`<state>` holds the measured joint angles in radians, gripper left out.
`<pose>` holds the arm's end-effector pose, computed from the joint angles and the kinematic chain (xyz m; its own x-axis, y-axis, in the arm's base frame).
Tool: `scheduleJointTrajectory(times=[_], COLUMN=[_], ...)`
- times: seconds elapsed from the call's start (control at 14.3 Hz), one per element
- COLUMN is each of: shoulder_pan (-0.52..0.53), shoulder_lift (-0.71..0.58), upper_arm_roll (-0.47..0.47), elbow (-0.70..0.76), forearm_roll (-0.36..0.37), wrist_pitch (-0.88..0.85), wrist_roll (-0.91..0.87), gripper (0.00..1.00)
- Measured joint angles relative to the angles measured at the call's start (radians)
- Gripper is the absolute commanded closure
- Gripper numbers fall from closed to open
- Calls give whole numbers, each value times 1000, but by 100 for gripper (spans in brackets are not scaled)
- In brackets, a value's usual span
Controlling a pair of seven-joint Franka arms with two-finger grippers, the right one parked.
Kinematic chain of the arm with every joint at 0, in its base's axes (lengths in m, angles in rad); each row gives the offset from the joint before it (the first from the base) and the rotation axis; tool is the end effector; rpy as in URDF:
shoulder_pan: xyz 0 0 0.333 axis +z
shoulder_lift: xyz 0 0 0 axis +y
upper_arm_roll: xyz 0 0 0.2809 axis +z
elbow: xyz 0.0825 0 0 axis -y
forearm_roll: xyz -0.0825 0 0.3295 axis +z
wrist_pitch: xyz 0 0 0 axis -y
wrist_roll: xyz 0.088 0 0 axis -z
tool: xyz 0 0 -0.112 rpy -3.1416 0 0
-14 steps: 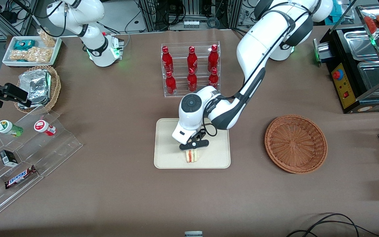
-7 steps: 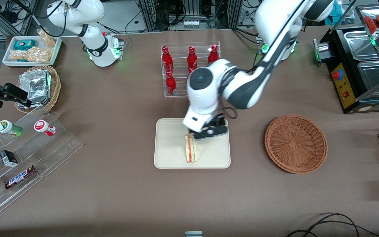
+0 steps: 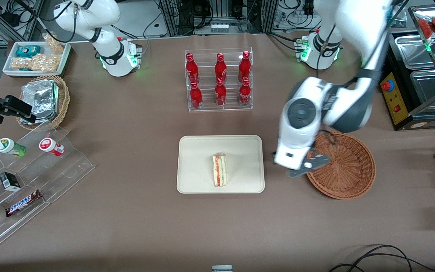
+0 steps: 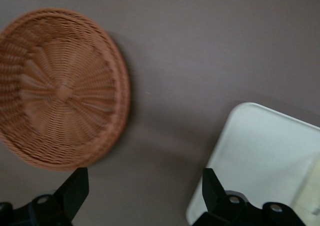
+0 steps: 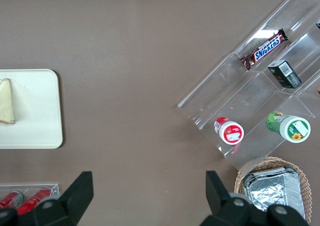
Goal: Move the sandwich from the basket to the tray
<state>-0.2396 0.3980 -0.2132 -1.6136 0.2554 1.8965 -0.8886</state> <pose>0.5477 -0.2297 0.3780 0.9388 0.3413 0.0470 0.3441 -0.9217 -0.1788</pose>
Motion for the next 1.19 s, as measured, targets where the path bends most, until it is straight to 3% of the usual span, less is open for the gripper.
scheduleJointTrajectory(times=[0.35, 0.63, 0.98, 1.19], shoulder_pan=[180, 242, 254, 193], shoulder_lift=[-201, -318, -431, -451], upper_arm_roll=[2, 3, 101, 193], elbow=[-194, -221, -222, -200], forearm_roll=[-95, -156, -203, -218], wrist_pitch=[-25, -122, -158, -157], wrist_roll=[311, 529, 833, 878], gripper=[0, 0, 0, 0])
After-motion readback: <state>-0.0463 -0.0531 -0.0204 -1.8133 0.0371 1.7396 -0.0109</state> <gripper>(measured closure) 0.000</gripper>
